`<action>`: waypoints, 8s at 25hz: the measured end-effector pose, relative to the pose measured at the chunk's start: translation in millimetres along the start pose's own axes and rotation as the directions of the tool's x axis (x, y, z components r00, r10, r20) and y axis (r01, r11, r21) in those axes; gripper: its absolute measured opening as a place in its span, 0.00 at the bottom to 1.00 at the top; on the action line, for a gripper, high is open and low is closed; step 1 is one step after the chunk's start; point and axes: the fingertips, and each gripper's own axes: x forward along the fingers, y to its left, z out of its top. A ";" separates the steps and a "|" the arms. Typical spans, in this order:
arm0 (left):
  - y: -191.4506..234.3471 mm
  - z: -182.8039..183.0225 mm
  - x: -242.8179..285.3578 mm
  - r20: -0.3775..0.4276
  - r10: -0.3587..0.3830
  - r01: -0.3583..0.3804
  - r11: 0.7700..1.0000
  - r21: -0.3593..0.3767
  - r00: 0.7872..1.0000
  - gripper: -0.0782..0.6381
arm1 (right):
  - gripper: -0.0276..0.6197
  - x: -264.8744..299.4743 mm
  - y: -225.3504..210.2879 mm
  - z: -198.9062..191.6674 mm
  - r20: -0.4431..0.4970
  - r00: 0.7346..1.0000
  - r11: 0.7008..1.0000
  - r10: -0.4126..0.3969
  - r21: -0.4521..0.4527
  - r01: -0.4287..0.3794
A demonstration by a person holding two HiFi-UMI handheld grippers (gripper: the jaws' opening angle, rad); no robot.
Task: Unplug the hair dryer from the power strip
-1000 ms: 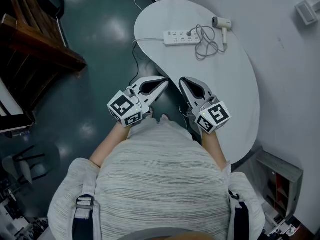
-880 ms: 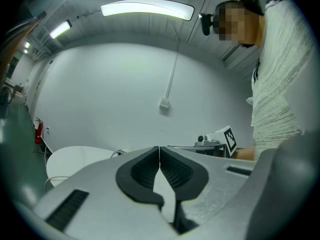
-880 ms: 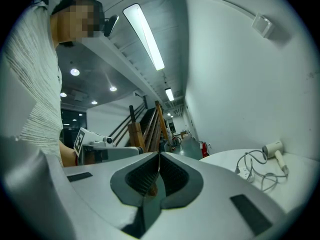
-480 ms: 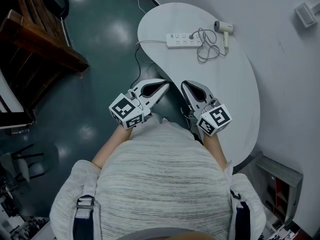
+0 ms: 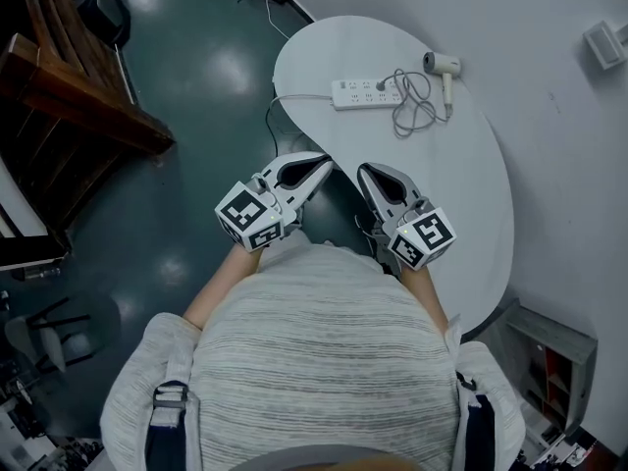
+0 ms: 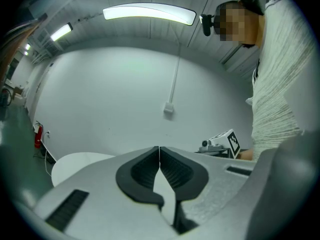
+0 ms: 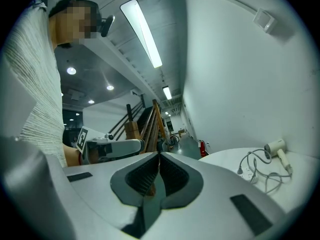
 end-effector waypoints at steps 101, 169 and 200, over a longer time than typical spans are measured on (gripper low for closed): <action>199.9 -110.3 214.8 -0.518 -0.273 0.406 0.900 0.161 0.810 0.79 | 0.08 113.9 -219.2 -12.1 -0.130 0.948 0.948 -0.292 0.093 0.305; 244.1 -258.7 229.8 -0.816 -0.116 0.437 0.882 0.177 0.566 0.81 | 0.09 123.5 -295.2 -94.9 -0.457 0.762 0.868 -0.459 -0.045 0.495; 242.8 -259.7 233.3 -0.827 -0.119 0.447 0.878 0.171 0.550 0.81 | 0.13 141.6 -342.1 -142.3 -0.671 0.542 0.832 -0.506 -0.215 0.511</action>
